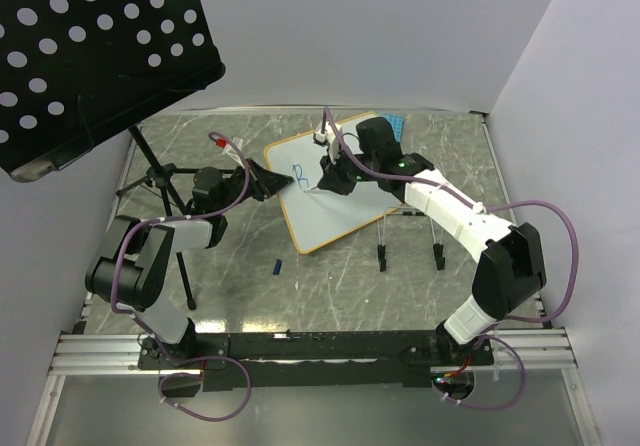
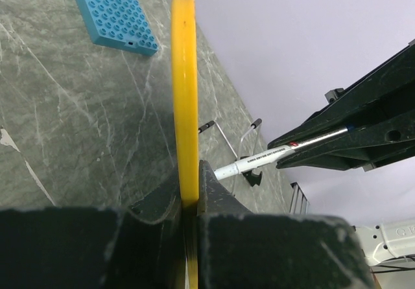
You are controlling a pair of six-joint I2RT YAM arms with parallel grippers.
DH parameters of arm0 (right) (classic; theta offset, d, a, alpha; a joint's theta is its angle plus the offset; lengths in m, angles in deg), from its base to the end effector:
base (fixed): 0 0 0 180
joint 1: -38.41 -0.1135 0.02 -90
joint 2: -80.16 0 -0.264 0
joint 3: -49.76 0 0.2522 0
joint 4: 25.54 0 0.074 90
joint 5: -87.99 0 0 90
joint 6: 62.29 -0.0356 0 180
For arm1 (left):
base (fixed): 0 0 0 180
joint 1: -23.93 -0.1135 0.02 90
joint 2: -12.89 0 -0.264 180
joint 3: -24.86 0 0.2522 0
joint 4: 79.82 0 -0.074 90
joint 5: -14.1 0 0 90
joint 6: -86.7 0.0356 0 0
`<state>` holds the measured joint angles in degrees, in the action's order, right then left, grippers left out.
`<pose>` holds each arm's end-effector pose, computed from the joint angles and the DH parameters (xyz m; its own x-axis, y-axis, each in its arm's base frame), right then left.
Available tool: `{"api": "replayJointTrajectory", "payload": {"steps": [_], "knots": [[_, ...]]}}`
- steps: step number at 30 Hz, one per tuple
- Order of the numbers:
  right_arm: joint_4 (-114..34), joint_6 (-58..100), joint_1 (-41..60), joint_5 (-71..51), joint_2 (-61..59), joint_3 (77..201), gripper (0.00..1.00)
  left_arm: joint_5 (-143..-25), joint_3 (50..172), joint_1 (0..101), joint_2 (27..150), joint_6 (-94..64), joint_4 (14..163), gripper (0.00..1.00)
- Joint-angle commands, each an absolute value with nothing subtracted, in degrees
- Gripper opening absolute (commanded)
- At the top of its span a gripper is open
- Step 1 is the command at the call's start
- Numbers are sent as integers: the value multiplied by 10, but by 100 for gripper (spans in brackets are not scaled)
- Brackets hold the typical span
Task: Write a sentence on the whiteboard
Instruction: Write on the whiteboard with the whiteboard.
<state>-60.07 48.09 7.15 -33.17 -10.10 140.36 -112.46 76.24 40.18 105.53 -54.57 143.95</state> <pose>0.2980 0.2025 0.3203 -0.1682 -0.4507 -0.8767 -0.9265 0.3760 -0.0155 0.3054 -0.1111 0.2154 -0.5947 -0.4793 -0.6454 0.5309 0.3687 -0.7630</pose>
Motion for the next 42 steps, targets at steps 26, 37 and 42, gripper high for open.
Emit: {"api": "replayJointTrajectory", "payload": {"steps": [26,37,42], "knots": [[-573,469,100,-319,-78,1447,0,-1155,792,405,1043,-565,1558,1],[-546,475,103,-317,-95,1444,0,-1156,791,405,1039,-565,1555,1],[-550,472,102,-323,-99,1448,0,-1157,791,405,1040,-566,1558,1]]}}
